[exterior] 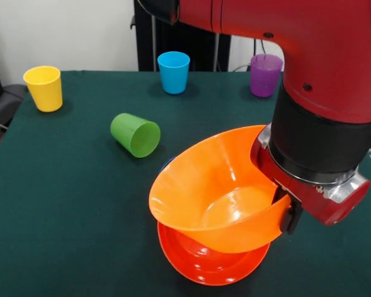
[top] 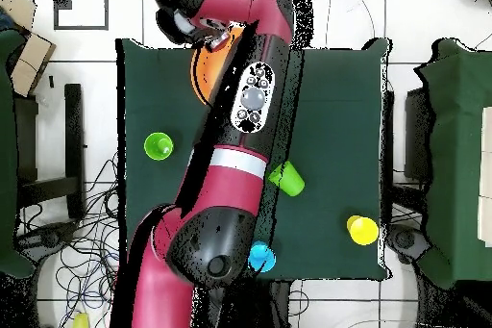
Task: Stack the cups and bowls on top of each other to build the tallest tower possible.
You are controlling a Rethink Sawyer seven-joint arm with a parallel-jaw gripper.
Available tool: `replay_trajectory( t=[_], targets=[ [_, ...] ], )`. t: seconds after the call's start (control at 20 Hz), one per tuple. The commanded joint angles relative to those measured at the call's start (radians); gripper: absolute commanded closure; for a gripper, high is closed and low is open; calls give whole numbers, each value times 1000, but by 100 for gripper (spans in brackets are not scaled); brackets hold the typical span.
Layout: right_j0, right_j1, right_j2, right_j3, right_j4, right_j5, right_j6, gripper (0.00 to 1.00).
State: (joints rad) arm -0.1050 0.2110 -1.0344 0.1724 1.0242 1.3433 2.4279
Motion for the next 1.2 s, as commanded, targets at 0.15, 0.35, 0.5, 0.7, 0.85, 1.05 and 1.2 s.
replay_trajectory(
  t=[0.15,0.35,0.5,0.7,0.85,1.05,1.2],
  targets=[
    [6,-7,18,50,-6,-75,166,100],
    [7,-8,36,68,-26,-99,138,100],
    [15,-10,59,91,-42,-123,122,100],
    [17,-15,67,104,-45,-133,112,100],
    [20,-20,68,113,-48,-134,110,100],
    [27,-33,99,161,-72,-155,74,100],
    [37,-44,128,202,-83,-172,58,100]
  ],
)
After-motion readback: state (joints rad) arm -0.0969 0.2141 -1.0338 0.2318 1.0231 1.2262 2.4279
